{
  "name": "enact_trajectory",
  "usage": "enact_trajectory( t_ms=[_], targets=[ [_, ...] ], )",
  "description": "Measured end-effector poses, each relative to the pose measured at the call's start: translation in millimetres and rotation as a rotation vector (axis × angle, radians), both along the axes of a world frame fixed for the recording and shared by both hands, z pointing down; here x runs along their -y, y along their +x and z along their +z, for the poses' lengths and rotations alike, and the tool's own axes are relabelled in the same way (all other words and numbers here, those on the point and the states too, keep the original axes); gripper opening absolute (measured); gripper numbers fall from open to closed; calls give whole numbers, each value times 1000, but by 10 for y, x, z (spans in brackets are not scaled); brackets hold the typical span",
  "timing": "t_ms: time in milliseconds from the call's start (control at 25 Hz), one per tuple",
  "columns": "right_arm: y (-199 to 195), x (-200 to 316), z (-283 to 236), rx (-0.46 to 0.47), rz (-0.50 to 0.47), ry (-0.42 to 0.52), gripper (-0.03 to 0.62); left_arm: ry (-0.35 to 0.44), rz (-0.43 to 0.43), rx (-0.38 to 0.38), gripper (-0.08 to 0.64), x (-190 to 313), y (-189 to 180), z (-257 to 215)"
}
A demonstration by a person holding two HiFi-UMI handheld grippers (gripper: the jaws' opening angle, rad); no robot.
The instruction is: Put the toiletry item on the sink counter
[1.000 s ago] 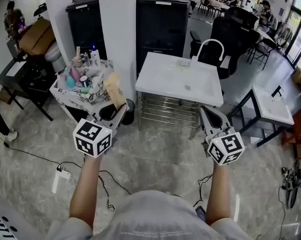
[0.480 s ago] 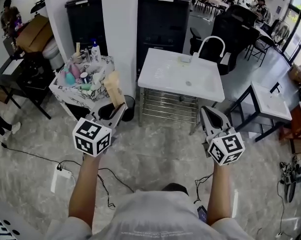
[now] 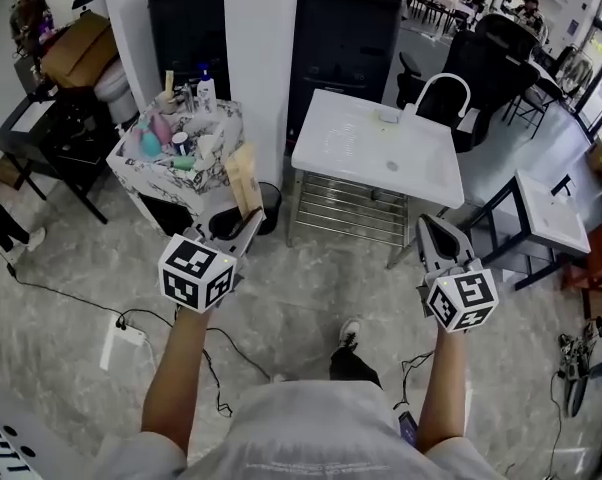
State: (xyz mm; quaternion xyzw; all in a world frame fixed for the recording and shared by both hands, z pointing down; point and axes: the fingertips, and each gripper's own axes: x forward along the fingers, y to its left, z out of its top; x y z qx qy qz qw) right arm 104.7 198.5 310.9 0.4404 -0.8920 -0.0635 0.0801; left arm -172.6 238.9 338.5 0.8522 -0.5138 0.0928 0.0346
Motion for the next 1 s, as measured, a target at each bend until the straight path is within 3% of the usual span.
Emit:
enact_trajectory(
  t_ms=[320, 480, 1000],
  targets=[
    [-3, 697, 196, 8, -35, -18, -3, -31, -32, 10, 52, 584, 71, 128],
    [116, 1304, 256, -11, -33, 1, -3, -37, -53, 36, 52, 1089, 224, 172],
    [358, 3415, 326, 25, -177, -45, -3, -73, -133, 22, 52, 2921, 751, 109]
  ],
)
